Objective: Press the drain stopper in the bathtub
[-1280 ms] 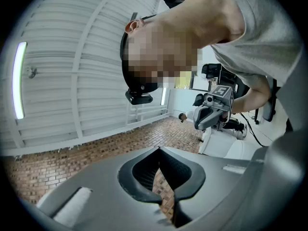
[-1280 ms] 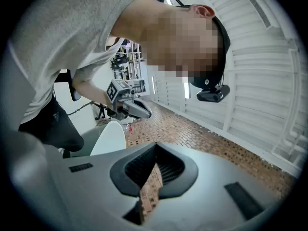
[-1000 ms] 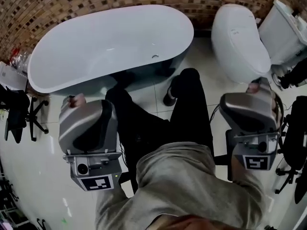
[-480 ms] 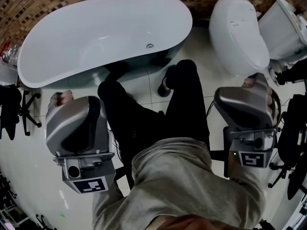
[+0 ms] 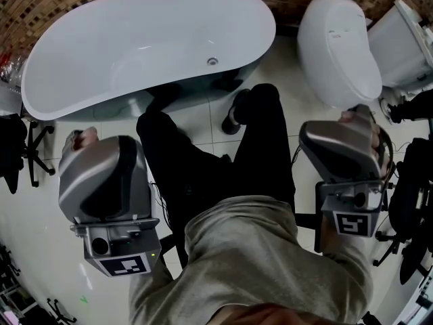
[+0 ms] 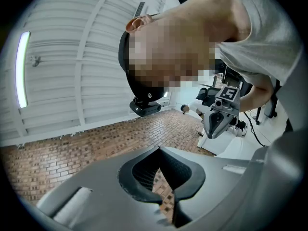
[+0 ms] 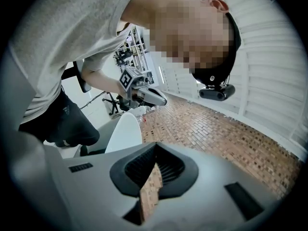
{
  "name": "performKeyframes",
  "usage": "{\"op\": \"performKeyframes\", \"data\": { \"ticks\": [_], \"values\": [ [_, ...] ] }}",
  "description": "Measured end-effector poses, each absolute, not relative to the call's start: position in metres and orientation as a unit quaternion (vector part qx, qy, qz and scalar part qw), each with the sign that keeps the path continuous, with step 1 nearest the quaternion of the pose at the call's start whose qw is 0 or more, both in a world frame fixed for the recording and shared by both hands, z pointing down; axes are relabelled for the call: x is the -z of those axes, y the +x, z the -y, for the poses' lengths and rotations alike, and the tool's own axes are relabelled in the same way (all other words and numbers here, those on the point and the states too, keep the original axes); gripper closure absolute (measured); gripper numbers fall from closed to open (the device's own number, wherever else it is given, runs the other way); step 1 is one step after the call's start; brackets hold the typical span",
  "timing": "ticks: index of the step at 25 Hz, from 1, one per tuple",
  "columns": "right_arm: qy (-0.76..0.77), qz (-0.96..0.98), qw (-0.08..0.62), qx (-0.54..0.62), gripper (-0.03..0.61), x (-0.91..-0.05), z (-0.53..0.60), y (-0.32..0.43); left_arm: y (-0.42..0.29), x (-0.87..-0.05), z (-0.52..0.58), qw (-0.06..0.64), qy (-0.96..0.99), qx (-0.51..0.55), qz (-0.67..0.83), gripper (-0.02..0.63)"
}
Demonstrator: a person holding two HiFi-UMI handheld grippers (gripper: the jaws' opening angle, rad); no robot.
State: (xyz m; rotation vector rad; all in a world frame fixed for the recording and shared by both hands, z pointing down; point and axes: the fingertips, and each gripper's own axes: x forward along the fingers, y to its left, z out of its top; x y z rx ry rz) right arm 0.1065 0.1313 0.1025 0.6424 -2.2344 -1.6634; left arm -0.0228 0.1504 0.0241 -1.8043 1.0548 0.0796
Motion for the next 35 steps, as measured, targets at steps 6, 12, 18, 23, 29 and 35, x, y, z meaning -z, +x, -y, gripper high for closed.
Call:
{"op": "performKeyframes", "data": {
  "ticks": [6, 12, 18, 23, 29, 35],
  "values": [
    [0.219, 0.774, 0.152, 0.574, 0.578, -0.112, -0.125, 0.104, -0.024, -0.027, -0.146, 0.499, -0.748, -0.033, -0.437, 0.604],
    [0.217, 0.774, 0.161, 0.573, 0.578, -0.115, -0.124, 0.102, -0.024, -0.026, -0.147, 0.497, -0.749, -0.032, -0.437, 0.605],
    [0.206, 0.774, 0.187, 0.569, 0.578, -0.133, -0.114, 0.099, -0.025, -0.031, -0.141, 0.493, -0.751, -0.029, -0.438, 0.604],
    [0.200, 0.772, 0.203, 0.567, 0.578, -0.143, -0.112, 0.098, -0.026, -0.032, -0.141, 0.491, -0.752, -0.028, -0.439, 0.604],
    [0.197, 0.774, 0.207, 0.566, 0.578, -0.145, -0.112, 0.096, -0.025, -0.032, -0.141, 0.491, -0.753, -0.026, -0.438, 0.604],
    [0.187, 0.773, 0.215, 0.566, 0.578, -0.151, -0.111, 0.092, -0.024, -0.031, -0.141, 0.493, -0.752, -0.027, -0.437, 0.604]
  ]
}}
